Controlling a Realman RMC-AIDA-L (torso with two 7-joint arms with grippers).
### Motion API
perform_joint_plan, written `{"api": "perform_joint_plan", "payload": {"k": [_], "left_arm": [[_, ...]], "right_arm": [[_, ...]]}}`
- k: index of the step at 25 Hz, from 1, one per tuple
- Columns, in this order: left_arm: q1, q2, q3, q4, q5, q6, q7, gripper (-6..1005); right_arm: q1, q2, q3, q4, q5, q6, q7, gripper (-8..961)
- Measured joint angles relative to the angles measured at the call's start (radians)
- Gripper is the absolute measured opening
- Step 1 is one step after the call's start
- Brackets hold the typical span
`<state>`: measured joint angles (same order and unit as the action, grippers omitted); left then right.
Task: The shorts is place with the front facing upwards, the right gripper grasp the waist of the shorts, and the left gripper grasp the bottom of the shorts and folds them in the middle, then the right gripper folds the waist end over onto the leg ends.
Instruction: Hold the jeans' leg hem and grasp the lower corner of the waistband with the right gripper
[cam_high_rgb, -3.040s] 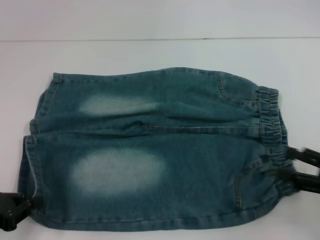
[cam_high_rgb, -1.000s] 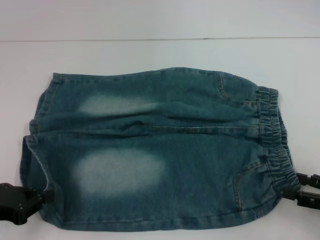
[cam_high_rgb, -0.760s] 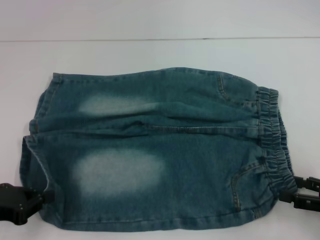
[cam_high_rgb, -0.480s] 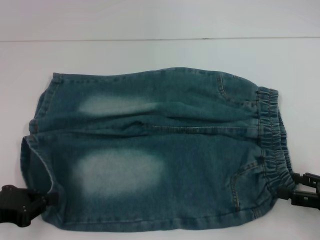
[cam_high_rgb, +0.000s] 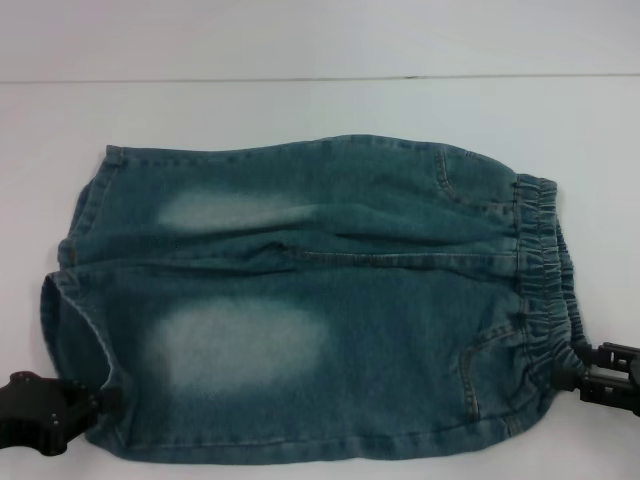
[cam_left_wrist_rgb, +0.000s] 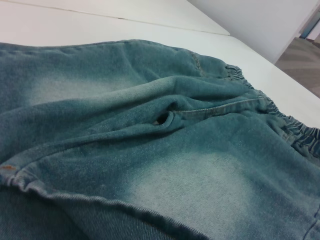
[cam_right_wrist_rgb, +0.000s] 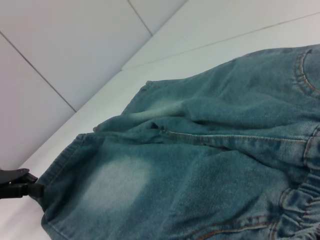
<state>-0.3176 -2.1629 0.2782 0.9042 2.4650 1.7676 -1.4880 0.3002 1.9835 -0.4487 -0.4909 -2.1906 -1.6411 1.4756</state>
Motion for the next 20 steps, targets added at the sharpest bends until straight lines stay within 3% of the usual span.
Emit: {"api": "perform_joint_plan", "payload": {"k": [3, 20], "left_arm": [[-0.001, 0.000, 0.000, 0.000, 0.000, 0.000, 0.000, 18], [-0.008, 0.000, 0.010, -0.013, 0.000, -0.005, 0.001, 18]], "right_arm": [[-0.003, -0.002, 0.000, -0.014, 0.000, 0.000, 0.011, 707], [0.006, 0.021, -0.003, -0.076, -0.068, 0.021, 0.068, 712]]}}
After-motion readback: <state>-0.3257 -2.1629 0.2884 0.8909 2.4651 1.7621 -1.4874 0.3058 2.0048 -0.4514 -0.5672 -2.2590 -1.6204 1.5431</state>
